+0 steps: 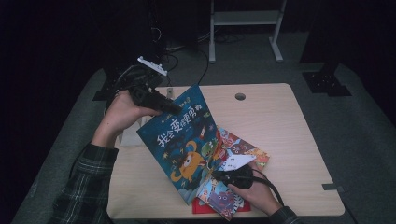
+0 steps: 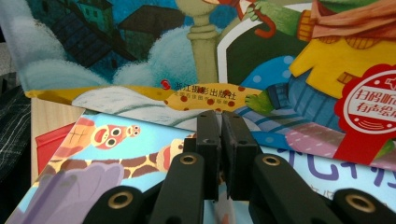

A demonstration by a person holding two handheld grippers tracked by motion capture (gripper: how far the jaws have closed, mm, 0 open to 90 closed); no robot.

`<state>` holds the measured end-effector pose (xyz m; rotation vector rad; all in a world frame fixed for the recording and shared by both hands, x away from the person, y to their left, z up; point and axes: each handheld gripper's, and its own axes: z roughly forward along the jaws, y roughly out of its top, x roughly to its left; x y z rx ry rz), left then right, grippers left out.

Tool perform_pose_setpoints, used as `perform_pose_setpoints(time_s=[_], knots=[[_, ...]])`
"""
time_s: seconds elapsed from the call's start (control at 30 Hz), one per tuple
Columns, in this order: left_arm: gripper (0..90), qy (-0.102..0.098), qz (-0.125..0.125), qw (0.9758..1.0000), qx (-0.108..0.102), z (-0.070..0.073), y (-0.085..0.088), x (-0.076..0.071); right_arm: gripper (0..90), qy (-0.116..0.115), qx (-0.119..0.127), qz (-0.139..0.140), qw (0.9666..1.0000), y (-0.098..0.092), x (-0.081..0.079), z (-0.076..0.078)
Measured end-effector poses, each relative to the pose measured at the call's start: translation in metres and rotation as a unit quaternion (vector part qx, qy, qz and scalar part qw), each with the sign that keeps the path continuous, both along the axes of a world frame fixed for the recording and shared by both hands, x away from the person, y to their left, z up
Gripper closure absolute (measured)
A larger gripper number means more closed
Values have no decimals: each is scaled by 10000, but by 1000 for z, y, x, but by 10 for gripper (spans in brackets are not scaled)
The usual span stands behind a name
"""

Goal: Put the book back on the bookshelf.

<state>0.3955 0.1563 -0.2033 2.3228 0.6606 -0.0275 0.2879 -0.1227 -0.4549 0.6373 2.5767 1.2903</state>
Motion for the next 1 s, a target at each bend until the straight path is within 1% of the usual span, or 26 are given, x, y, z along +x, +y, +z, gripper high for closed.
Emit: perform_pose_setpoints(time_s=[0.13,0.23,0.27,0.33,0.4,0.47,0.53,0.57,0.6,0.63,0.67,0.73,0.8,0.83,0.87,0.9,1.0], knots=[[724,170,81,9998,90,2,-2,6,818,2,17,-28,10000,0,1,0],[733,246,101,9996,109,2,-2,9,705,42,19,-47,10000,-1,1,0],[736,268,94,9995,119,2,-2,10,676,23,35,-39,10000,-3,2,0],[739,327,117,9993,137,3,-3,12,597,-1,161,-114,9998,-8,3,3],[740,360,124,9991,168,3,-4,13,515,-100,315,-268,9991,-17,6,6],[745,431,143,9988,170,4,-4,13,479,-116,393,-452,9981,-27,10,8],[749,473,171,9985,196,4,-4,14,443,-204,457,-659,9966,-41,15,11],[751,512,185,9983,213,5,-4,14,435,-209,481,-749,9958,-47,18,12],[753,563,213,9980,213,6,-5,14,420,-255,545,-912,9940,-58,22,13],[757,568,212,9979,212,6,-5,14,405,-343,574,-1092,9918,-70,27,15],[759,577,224,9979,205,7,-5,15,397,-353,583,-1210,9903,-77,29,15],[768,591,273,9977,188,9,-6,14,363,-396,570,-1523,9859,-96,36,15],[778,545,285,9980,173,12,-6,14,342,-376,552,-1809,9812,-115,43,12],[784,527,301,9980,171,14,-6,13,326,-355,537,-1964,9784,-125,46,10],[789,512,311,9980,180,15,-6,13,317,-358,522,-2146,9747,-136,50,8],[793,489,307,9982,186,16,-6,13,307,-319,517,-2248,9725,-142,52,6],[807,433,314,9983,232,21,-7,12,285,-178,513,-2624,9634,-166,61,0]])
